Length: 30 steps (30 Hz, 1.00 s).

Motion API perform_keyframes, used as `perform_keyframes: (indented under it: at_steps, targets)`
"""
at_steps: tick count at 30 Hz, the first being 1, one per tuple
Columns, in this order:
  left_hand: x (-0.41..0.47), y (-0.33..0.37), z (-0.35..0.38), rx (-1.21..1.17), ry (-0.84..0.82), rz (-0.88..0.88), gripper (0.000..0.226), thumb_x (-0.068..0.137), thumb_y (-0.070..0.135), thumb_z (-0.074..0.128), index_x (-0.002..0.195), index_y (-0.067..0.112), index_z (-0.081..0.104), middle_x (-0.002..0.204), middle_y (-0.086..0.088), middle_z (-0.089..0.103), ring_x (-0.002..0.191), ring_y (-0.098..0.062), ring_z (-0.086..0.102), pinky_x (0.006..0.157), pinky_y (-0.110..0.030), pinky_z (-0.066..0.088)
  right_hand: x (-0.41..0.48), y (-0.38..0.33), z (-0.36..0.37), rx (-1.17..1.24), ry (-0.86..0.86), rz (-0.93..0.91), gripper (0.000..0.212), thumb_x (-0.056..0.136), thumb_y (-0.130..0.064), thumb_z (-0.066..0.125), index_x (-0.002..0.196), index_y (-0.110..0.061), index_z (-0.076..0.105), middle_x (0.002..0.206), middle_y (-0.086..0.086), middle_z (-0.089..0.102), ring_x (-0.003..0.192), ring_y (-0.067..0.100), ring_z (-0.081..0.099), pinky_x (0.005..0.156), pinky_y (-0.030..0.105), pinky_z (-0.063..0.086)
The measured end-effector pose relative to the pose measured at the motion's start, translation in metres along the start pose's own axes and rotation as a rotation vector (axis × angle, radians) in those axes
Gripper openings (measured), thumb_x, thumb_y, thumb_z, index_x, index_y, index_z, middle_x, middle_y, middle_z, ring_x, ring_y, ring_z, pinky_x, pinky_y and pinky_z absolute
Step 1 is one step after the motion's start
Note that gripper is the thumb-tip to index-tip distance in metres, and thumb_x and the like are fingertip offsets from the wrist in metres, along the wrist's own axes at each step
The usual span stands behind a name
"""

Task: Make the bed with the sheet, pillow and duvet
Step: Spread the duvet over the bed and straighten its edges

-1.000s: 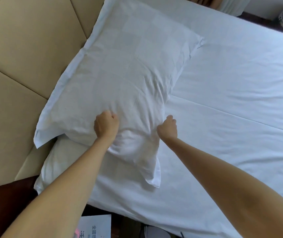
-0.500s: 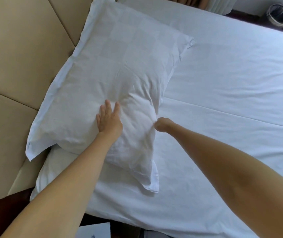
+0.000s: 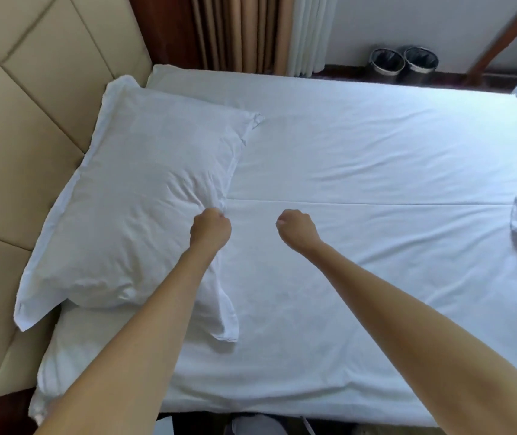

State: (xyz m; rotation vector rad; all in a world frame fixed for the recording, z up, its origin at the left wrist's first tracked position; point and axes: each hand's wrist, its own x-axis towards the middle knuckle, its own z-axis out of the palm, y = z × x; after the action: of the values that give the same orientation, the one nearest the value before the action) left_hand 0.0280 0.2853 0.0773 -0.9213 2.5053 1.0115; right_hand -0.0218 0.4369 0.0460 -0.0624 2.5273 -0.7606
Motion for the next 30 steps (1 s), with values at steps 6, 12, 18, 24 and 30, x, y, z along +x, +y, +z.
perform_keyframes:
  at_steps: [6, 12, 18, 24, 30]
  targets:
    - [-0.095, 0.103, 0.068, -0.085, -0.040, 0.171, 0.023, 0.095, 0.013, 0.041, 0.097, 0.010, 0.063, 0.100, -0.009, 0.062, 0.103, -0.030, 0.056, 0.078, -0.029, 0.042, -0.084, 0.101, -0.096, 0.149, 0.200, 0.040, 0.030, 0.088, -0.006, 0.038, 0.103, 0.005, 0.062, 0.105, 0.017, 0.065, 0.100, 0.034, 0.057, 0.084, 0.037, 0.046]
    - [-0.200, 0.184, 0.186, -0.096, -0.134, 0.298, 0.027, 0.092, 0.010, 0.041, 0.102, 0.003, 0.066, 0.107, -0.012, 0.064, 0.101, -0.030, 0.058, 0.077, -0.027, 0.042, -0.169, 0.249, -0.167, 0.221, 0.305, 0.125, 0.028, 0.088, -0.006, 0.040, 0.096, 0.006, 0.064, 0.103, 0.018, 0.065, 0.100, 0.034, 0.058, 0.082, 0.034, 0.046]
    - [-0.291, 0.273, 0.284, -0.118, -0.225, 0.416, 0.025, 0.090, 0.010, 0.043, 0.097, 0.005, 0.067, 0.099, -0.013, 0.066, 0.100, -0.031, 0.062, 0.079, -0.029, 0.046, -0.228, 0.363, -0.253, 0.214, 0.405, 0.158, 0.029, 0.089, -0.006, 0.042, 0.102, 0.002, 0.067, 0.107, 0.018, 0.067, 0.105, 0.033, 0.058, 0.091, 0.036, 0.046]
    - [-0.333, 0.365, 0.350, -0.108, -0.263, 0.556, 0.027, 0.088, 0.009, 0.045, 0.102, 0.004, 0.068, 0.104, -0.017, 0.068, 0.103, -0.032, 0.061, 0.089, -0.034, 0.048, -0.245, 0.445, -0.320, 0.264, 0.524, 0.242, 0.030, 0.090, -0.008, 0.043, 0.108, -0.003, 0.067, 0.115, 0.016, 0.065, 0.113, 0.032, 0.055, 0.093, 0.032, 0.041]
    - [-0.337, 0.443, 0.429, -0.098, -0.319, 0.622, 0.026, 0.084, 0.008, 0.046, 0.093, 0.005, 0.069, 0.104, -0.017, 0.068, 0.100, -0.034, 0.063, 0.089, -0.038, 0.051, -0.229, 0.530, -0.376, 0.273, 0.537, 0.324, 0.029, 0.091, -0.008, 0.043, 0.111, -0.006, 0.064, 0.119, 0.014, 0.063, 0.114, 0.031, 0.054, 0.093, 0.033, 0.043]
